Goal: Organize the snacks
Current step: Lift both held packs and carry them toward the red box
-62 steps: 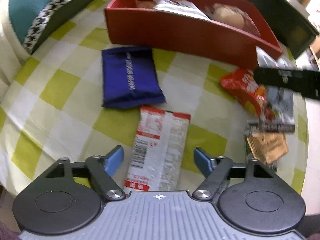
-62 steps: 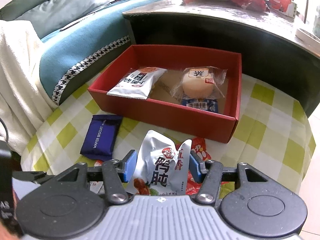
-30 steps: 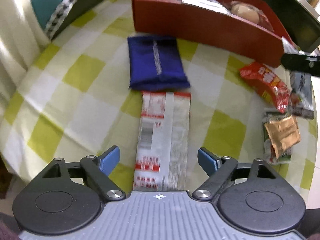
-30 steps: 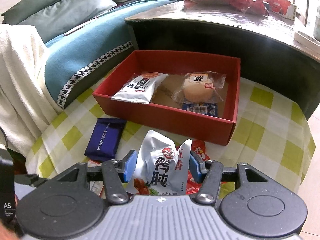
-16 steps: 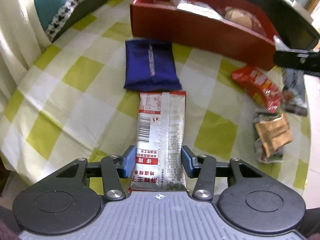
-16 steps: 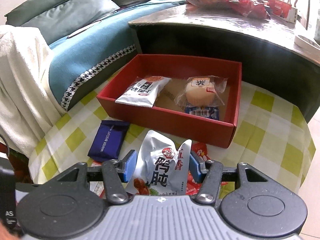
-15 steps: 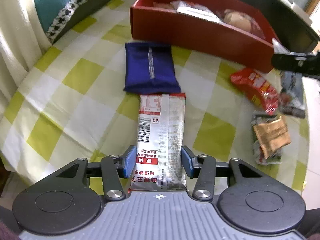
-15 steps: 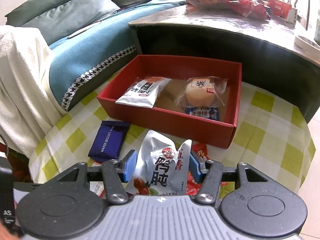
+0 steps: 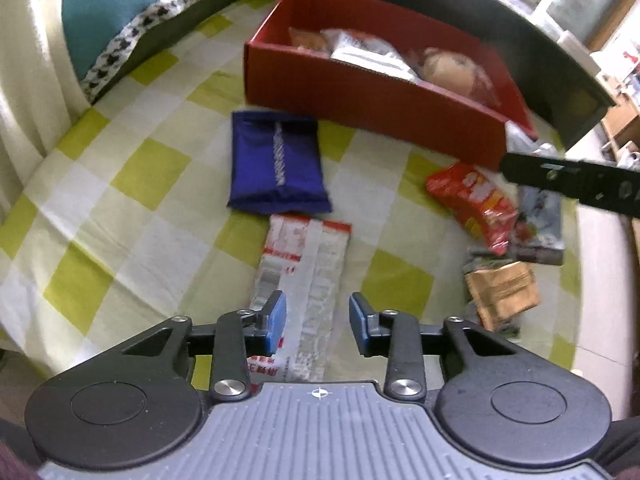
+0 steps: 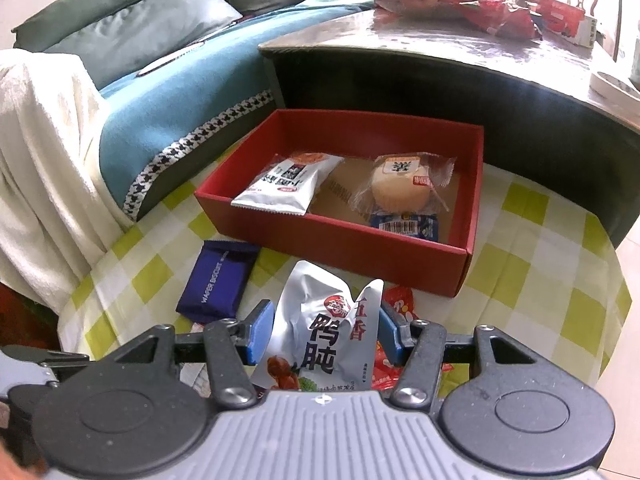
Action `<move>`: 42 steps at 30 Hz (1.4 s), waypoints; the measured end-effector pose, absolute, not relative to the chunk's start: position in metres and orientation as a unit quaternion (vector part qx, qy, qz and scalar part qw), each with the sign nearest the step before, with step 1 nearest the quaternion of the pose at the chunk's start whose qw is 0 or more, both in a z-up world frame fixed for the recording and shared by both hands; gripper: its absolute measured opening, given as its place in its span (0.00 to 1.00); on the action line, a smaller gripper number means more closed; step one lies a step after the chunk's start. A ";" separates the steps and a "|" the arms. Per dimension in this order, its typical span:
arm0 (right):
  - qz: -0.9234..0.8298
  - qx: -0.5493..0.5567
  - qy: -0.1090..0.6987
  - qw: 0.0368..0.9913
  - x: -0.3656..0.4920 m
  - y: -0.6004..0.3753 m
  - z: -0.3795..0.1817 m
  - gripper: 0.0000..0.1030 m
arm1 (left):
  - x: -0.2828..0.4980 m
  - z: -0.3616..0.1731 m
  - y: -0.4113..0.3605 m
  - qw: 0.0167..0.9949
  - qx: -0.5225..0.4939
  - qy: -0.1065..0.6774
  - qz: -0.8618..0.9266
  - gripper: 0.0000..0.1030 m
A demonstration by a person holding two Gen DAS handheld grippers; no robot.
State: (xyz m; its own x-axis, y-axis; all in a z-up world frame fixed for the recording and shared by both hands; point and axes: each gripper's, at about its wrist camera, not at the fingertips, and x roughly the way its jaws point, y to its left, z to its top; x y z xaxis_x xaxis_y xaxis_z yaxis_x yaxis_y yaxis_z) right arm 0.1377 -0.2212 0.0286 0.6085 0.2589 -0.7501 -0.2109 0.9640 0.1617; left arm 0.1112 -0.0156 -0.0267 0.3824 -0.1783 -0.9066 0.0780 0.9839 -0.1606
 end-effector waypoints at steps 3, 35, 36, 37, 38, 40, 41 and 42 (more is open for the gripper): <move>0.131 0.027 0.426 0.895 0.138 -0.220 0.026 0.55 | 0.115 -0.043 -0.020 0.820 -0.033 0.567 -0.074 0.67; 0.137 0.033 0.419 0.897 0.136 -0.224 0.031 0.55 | 0.136 -0.049 -0.014 0.836 -0.014 0.546 -0.043 0.75; 0.138 0.033 0.420 0.896 0.136 -0.223 0.031 0.55 | 0.144 -0.052 -0.015 0.837 -0.008 0.545 -0.041 0.77; 0.138 0.032 0.421 0.896 0.136 -0.223 0.030 0.55 | 0.149 -0.055 -0.018 0.834 -0.003 0.550 -0.041 0.73; 0.140 0.031 0.423 0.895 0.137 -0.222 0.029 0.55 | 0.152 -0.059 -0.019 0.829 0.001 0.557 -0.044 0.68; 0.139 0.029 0.426 0.893 0.138 -0.223 0.027 0.55 | 0.148 -0.064 -0.025 0.830 0.021 0.556 -0.046 0.65; 0.138 0.030 0.427 0.893 0.138 -0.224 0.026 0.55 | 0.146 -0.063 -0.027 0.830 0.027 0.555 -0.048 0.63; 0.137 0.031 0.426 0.894 0.139 -0.224 0.026 0.55 | 0.144 -0.063 -0.028 0.828 0.022 0.558 -0.051 0.61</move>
